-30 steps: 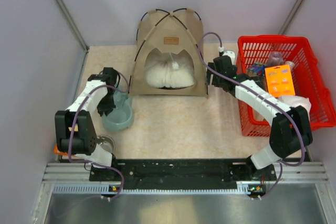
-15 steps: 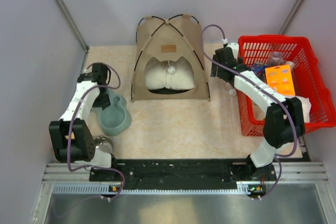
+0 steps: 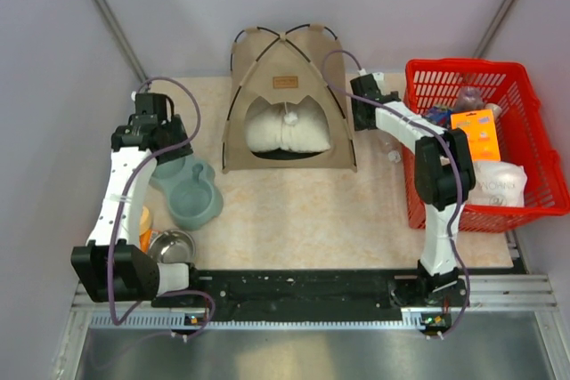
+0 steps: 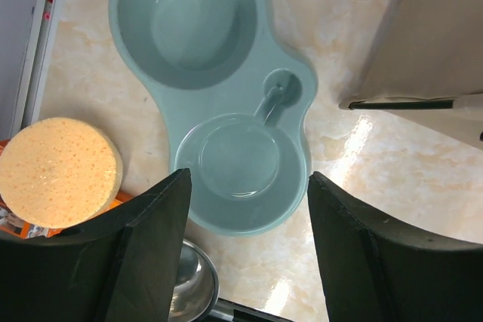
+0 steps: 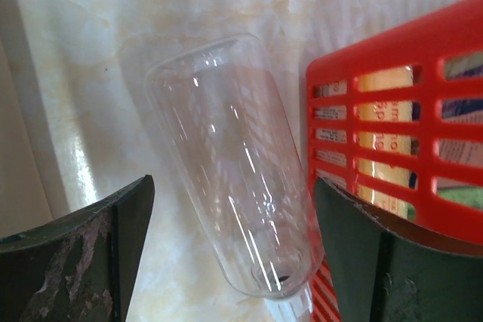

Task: Set up the pet tent

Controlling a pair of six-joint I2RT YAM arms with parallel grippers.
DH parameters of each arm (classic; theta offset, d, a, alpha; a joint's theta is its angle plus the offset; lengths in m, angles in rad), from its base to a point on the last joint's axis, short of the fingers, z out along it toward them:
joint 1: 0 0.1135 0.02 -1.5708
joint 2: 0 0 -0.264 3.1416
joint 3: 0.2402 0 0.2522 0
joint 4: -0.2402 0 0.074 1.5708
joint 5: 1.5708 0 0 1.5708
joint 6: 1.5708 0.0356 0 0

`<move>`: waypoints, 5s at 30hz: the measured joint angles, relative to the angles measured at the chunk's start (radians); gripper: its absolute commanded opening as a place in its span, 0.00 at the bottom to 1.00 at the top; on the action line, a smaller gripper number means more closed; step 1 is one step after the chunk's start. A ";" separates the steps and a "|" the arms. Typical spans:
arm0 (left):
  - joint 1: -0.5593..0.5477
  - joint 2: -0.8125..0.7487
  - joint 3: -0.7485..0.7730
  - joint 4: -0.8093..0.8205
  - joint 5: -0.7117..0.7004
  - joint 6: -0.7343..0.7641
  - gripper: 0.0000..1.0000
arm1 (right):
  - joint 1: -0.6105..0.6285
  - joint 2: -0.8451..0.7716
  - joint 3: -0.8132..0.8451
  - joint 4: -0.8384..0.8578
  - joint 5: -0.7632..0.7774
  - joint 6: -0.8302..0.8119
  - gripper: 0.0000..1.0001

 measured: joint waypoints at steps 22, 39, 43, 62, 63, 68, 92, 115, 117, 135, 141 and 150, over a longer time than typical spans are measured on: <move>0.000 -0.021 0.077 0.001 0.076 0.020 0.70 | -0.051 0.171 0.198 -0.120 -0.184 -0.088 0.49; 0.000 -0.097 0.076 0.035 0.218 0.019 0.70 | -0.051 -0.141 0.133 -0.075 -0.267 0.057 0.43; 0.000 -0.136 0.075 0.046 0.251 0.018 0.70 | -0.051 -0.281 0.109 -0.038 -0.325 0.080 0.43; -0.101 -0.306 -0.053 0.708 0.970 -0.436 0.80 | 0.251 -0.650 -0.048 0.270 -1.109 0.171 0.43; -0.131 -0.303 -0.063 0.754 0.979 -0.465 0.80 | 0.285 -0.648 -0.054 0.280 -1.122 0.174 0.43; -0.249 -0.292 -0.066 0.800 0.973 -0.472 0.83 | 0.388 -0.618 -0.087 0.348 -1.176 0.198 0.43; -0.333 -0.295 -0.025 0.494 0.764 -0.256 0.33 | 0.474 -0.528 -0.092 0.314 -1.156 0.115 0.92; -0.128 -0.434 -0.312 0.359 -0.209 -0.066 0.31 | 0.481 -0.566 -0.172 0.210 -0.777 0.091 0.94; -0.119 -0.420 -0.347 0.419 -0.198 -0.058 0.30 | 0.479 -0.566 -0.171 0.211 -0.773 0.091 0.94; -0.105 -0.269 -0.415 0.771 -0.161 0.006 0.24 | 0.432 -0.560 -0.171 0.209 -0.766 0.095 0.94; -0.105 -0.269 -0.468 0.820 -0.137 -0.013 0.24 | 0.416 -0.543 -0.169 0.211 -0.771 0.099 0.94; -0.103 -0.266 -0.528 0.903 -0.122 -0.013 0.24 | 0.408 -0.513 -0.169 0.205 -0.785 0.100 0.94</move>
